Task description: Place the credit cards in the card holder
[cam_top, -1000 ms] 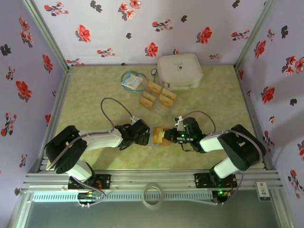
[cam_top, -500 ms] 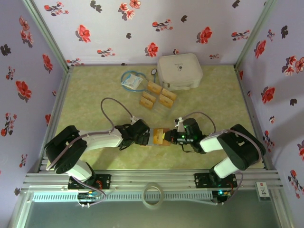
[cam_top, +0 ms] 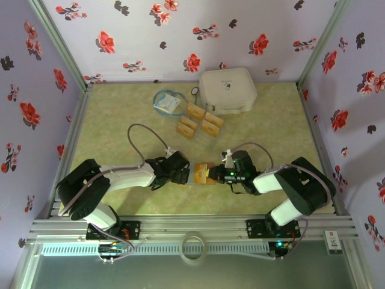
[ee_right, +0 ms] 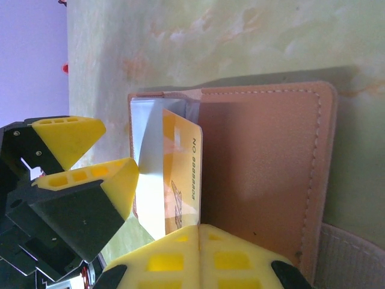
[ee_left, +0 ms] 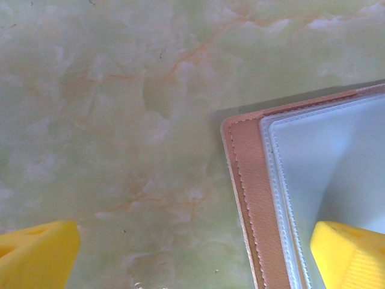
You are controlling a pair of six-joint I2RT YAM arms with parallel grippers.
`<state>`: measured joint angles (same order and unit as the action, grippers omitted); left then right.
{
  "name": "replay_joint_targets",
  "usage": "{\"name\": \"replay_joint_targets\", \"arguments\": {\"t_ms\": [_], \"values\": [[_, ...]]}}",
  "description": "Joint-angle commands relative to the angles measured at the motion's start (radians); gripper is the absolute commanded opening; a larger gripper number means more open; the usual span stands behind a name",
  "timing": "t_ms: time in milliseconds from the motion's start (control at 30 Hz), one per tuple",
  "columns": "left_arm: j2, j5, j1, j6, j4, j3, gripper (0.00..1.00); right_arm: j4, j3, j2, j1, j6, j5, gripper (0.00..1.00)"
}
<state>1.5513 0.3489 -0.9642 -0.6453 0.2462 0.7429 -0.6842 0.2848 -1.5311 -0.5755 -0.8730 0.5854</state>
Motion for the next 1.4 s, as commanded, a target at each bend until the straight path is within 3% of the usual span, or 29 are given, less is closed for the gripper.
{"name": "replay_joint_targets", "arguments": {"t_ms": [0,1367], "values": [[0.009,0.011,-0.012,-0.003,0.047,-0.023,1.0,0.002,-0.017,0.004,0.005,0.02,0.011,0.0],[0.011,0.011,-0.017,-0.014,0.036,-0.033,1.0,-0.036,0.062,-0.099,-0.012,-0.001,0.04,0.0]]}}
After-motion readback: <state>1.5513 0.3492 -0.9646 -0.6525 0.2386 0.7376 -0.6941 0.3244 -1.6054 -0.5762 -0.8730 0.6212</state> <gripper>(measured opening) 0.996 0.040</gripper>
